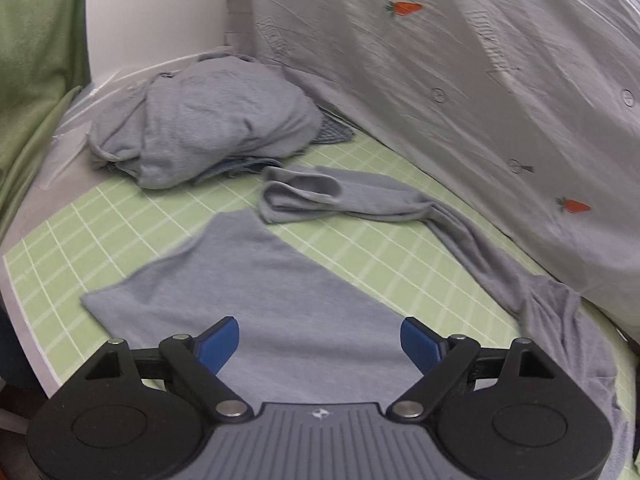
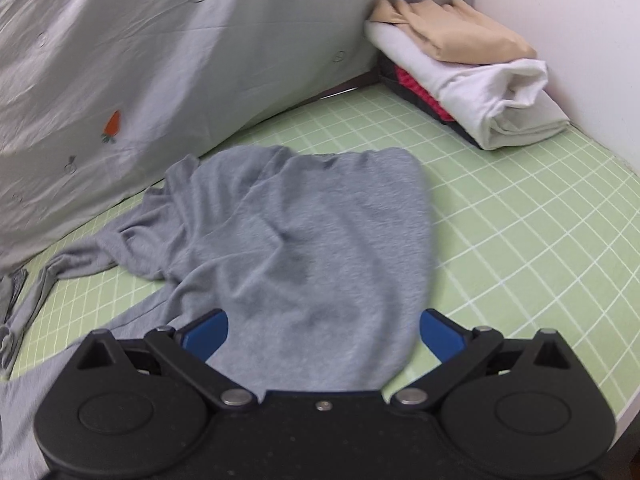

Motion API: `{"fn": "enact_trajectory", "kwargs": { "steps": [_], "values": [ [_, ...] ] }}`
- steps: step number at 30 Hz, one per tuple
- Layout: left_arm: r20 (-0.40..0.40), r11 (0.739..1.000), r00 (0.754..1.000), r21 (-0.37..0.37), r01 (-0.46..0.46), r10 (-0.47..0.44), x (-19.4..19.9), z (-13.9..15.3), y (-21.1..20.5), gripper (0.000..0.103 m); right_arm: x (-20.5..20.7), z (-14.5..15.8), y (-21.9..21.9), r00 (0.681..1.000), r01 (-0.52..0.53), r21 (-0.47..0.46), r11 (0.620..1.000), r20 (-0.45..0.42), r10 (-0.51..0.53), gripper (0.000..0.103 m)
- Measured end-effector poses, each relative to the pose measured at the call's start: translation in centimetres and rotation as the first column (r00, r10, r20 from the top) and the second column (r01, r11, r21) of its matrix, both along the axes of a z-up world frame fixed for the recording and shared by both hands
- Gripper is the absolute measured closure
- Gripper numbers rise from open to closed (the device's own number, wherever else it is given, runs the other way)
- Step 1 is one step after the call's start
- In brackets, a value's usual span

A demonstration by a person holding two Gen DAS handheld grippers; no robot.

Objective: Fold clothes

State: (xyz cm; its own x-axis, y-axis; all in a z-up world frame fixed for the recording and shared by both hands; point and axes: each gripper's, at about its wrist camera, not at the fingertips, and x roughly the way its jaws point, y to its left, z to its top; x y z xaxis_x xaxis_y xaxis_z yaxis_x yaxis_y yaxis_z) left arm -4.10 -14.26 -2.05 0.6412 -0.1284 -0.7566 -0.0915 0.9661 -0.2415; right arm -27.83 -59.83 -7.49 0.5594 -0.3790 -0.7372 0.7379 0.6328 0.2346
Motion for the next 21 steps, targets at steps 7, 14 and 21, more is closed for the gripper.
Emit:
{"fn": "enact_trajectory", "kwargs": {
  "steps": [7, 14, 21],
  "values": [
    [-0.009, 0.997, 0.998, 0.026, 0.066, -0.066, -0.8, 0.0, -7.2, 0.011, -0.4, -1.3, -8.1, 0.997, 0.071, 0.082, 0.994, 0.019, -0.073, 0.0],
    [-0.042, 0.992, 0.992, 0.04, 0.12, -0.118, 1.5, -0.2, -13.2, 0.011, 1.7, -3.4, -17.3, 0.951, 0.212, 0.284, 0.935, 0.159, -0.264, 0.005],
    [-0.064, 0.968, 0.973, 0.11, 0.226, -0.22, 5.1, 0.2, -19.4, 0.011, 6.2, -6.1, -23.8, 0.905, 0.289, 0.412, 0.864, 0.178, -0.387, 0.025]
  ]
}}
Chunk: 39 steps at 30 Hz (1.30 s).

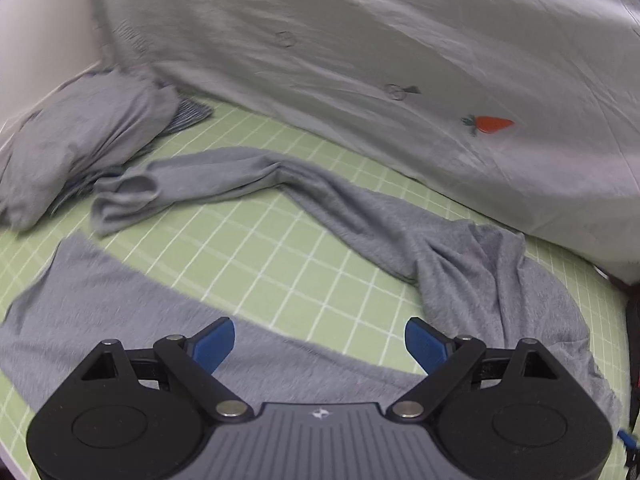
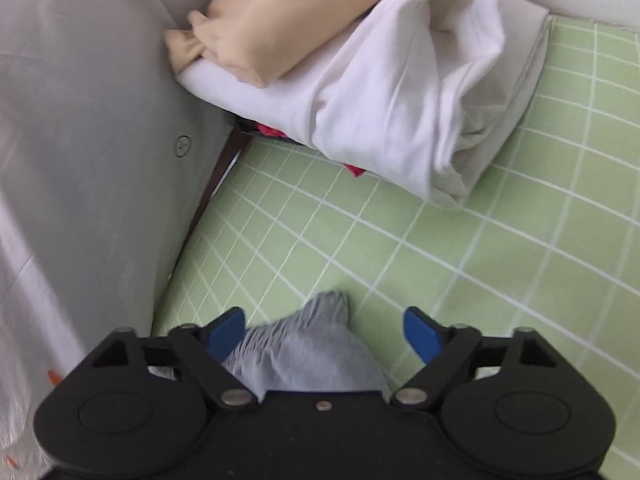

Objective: Fold clothes

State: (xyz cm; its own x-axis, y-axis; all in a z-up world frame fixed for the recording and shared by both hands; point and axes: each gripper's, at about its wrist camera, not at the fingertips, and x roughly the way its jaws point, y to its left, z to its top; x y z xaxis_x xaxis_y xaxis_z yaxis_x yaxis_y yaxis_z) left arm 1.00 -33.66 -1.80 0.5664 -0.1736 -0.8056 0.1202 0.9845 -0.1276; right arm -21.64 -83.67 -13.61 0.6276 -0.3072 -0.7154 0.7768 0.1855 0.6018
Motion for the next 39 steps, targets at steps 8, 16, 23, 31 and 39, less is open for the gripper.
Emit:
{"fn": "enact_trajectory", "kwargs": {
  "steps": [8, 16, 23, 31, 39],
  "values": [
    [-0.008, 0.997, 0.997, 0.009, 0.078, -0.078, -0.5, -0.5, -3.2, 0.011, 4.3, -0.2, 0.2, 0.967, -0.168, -0.085, 0.982, -0.207, 0.148, 0.031],
    [-0.083, 0.994, 0.991, -0.031, 0.104, -0.106, -3.1, -1.9, -2.9, 0.011, 0.5, 0.9, 1.9, 0.923, -0.216, -0.193, 0.957, -0.359, 0.136, 0.094],
    [-0.011, 0.992, 0.993, -0.036, 0.119, -0.119, -5.2, -0.6, -2.2, 0.011, -5.2, 2.1, 3.4, 0.886, -0.207, -0.289, 0.935, -0.46, 0.054, 0.094],
    [-0.049, 0.995, 0.994, -0.026, 0.097, -0.098, -6.4, -1.5, -1.0, 0.011, -10.8, 1.9, 5.3, 0.864, -0.192, -0.308, 0.932, -0.503, 0.012, 0.083],
    [-0.038, 0.995, 0.995, -0.008, 0.096, -0.096, -4.9, -1.6, -1.7, 0.011, -4.7, 4.5, 5.3, 0.893, -0.257, -0.445, 0.858, -0.449, 0.034, 0.01]
  ]
}}
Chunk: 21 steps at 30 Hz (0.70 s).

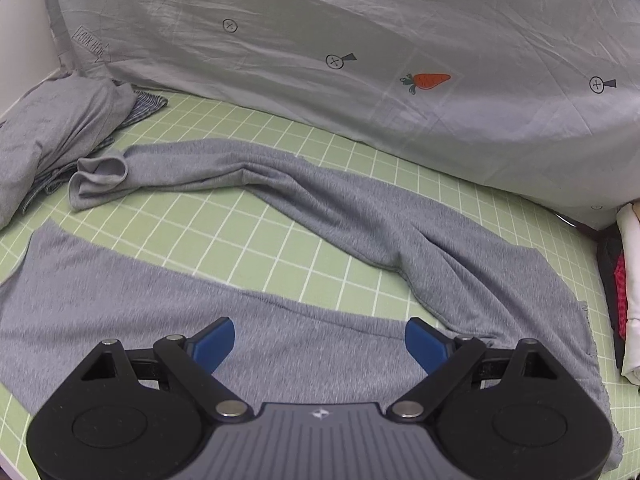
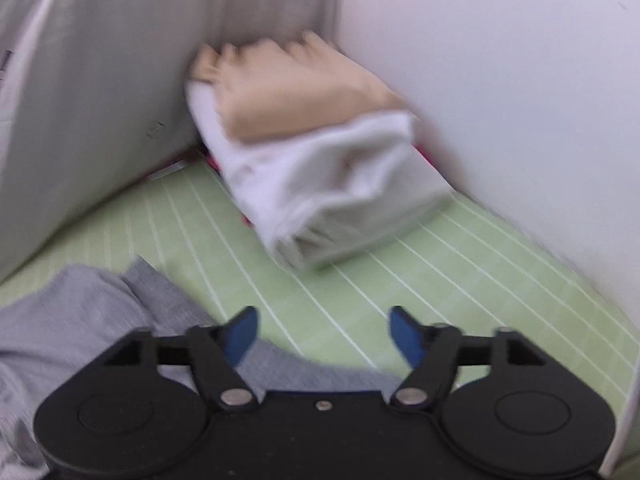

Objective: Fold clothes

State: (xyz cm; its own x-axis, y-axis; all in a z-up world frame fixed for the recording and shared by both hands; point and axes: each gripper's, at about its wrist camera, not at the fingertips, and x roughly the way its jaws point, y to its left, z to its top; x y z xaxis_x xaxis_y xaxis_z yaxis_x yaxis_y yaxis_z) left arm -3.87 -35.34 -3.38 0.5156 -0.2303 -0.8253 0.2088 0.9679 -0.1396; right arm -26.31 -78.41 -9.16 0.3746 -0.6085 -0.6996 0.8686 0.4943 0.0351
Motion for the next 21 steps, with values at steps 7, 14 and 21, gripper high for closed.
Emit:
{"fn": "enact_trajectory", "kwargs": {
  "steps": [7, 14, 21],
  "values": [
    [-0.018, 0.999, 1.0, 0.048, -0.003, 0.004, 1.8, -0.6, -1.0, 0.011, 8.9, -0.9, -1.2, 0.982, -0.19, -0.044, 0.981, -0.028, 0.189, 0.003],
    [-0.038, 0.996, 0.999, 0.093, -0.002, 0.006, 3.2, -1.3, -2.1, 0.011, 15.3, -4.0, -2.7, 0.927, -0.366, 0.02, 0.93, -0.082, 0.366, 0.013],
    [-0.07, 0.992, 0.998, 0.126, 0.011, -0.002, 3.4, -2.3, -3.1, 0.011, 17.3, -5.3, -2.1, 0.859, -0.498, 0.058, 0.865, -0.108, 0.501, 0.037]
  ]
}}
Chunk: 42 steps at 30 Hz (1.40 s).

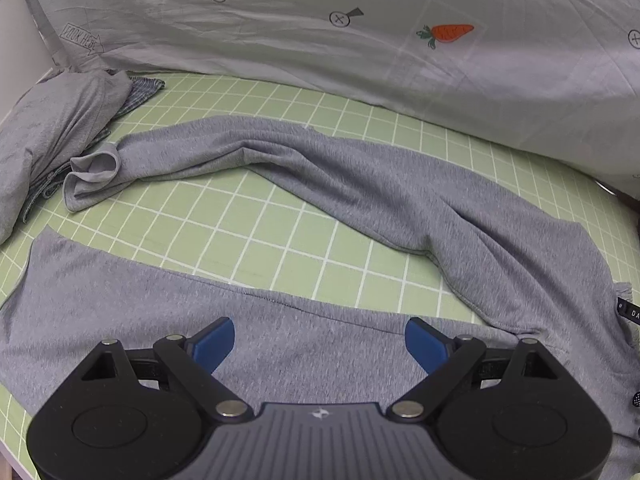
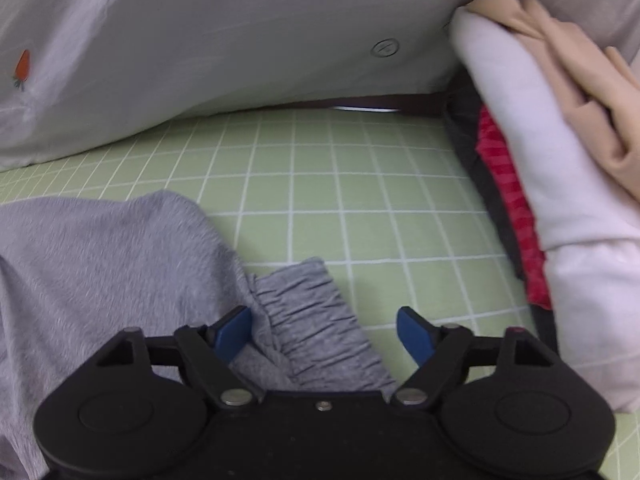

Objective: Fold clothes

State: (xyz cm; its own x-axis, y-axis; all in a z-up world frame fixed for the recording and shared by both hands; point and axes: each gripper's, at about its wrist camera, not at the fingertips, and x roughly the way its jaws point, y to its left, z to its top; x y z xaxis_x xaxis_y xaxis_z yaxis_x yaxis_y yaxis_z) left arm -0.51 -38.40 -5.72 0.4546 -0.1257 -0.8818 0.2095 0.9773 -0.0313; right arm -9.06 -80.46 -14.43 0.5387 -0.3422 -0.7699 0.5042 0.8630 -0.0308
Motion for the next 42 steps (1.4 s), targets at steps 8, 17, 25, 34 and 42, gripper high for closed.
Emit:
{"fn": "enact_trajectory", "kwargs": {
  "steps": [8, 17, 25, 34, 42],
  "values": [
    [-0.015, 1.0, 1.0, 0.007, -0.007, 0.007, 0.9, -0.6, -0.2, 0.011, 1.5, 2.2, -3.9, 0.995, 0.082, -0.084, 0.993, 0.059, -0.077, 0.091],
    [0.001, 0.999, 1.0, -0.025, -0.026, 0.026, 0.6, 0.0, 0.6, 0.011, -1.3, 4.9, -5.0, 0.958, 0.233, -0.021, 0.972, 0.177, -0.226, 0.029],
    [0.035, 0.996, 0.999, -0.079, -0.032, 0.035, -1.1, 1.3, 1.6, 0.011, -10.6, 3.8, 0.6, 0.922, 0.346, 0.082, 0.935, 0.154, -0.354, 0.014],
    [0.04, 0.994, 0.999, -0.105, -0.01, 0.014, -7.7, 2.6, 2.9, 0.011, -18.8, 1.8, 3.6, 0.878, 0.441, 0.189, 0.877, 0.111, -0.466, 0.02],
    [0.062, 0.992, 0.994, -0.099, -0.079, 0.085, -13.8, 3.3, 4.6, 0.011, -23.7, 0.8, 4.2, 0.868, 0.476, 0.179, 0.861, 0.062, -0.493, 0.089]
  ]
}}
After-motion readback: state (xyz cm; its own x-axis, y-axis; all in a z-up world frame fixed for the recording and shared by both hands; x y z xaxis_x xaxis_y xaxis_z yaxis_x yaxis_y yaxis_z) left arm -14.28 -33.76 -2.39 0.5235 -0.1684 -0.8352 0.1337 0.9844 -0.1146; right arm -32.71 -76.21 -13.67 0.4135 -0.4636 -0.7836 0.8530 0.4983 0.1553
